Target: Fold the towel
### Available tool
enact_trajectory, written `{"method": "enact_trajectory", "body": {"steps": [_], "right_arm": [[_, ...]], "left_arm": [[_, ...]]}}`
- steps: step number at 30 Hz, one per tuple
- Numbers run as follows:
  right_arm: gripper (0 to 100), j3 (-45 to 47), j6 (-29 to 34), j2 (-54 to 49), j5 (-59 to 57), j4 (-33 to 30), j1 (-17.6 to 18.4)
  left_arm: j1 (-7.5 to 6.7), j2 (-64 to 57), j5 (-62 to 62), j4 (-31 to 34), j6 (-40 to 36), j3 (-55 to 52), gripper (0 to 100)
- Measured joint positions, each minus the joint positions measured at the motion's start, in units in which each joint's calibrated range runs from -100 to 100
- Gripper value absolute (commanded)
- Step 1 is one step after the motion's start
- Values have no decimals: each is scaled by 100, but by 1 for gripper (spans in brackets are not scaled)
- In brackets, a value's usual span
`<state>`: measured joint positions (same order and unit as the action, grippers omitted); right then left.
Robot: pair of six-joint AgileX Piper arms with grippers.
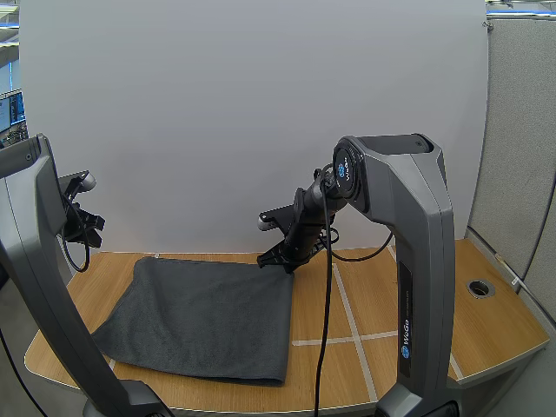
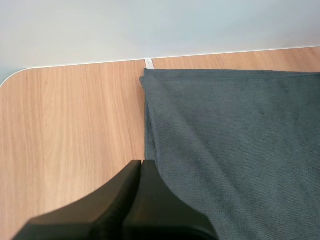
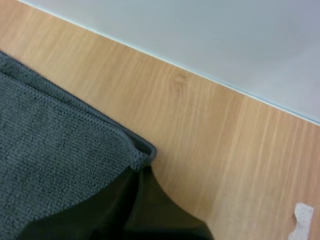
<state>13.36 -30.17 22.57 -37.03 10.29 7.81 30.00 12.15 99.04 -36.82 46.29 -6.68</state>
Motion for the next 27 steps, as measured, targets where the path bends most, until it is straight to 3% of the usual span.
{"method": "enact_trajectory", "body": {"steps": [15, 27], "right_arm": [[0, 0, -167, -39, -474, -51, -54], [0, 0, -215, -39, -508, -51, -54]], "left_arm": [[-17, 110, 0, -26, 77, -240, 0], [-493, 815, 0, 119, 306, -1382, 0]]}}
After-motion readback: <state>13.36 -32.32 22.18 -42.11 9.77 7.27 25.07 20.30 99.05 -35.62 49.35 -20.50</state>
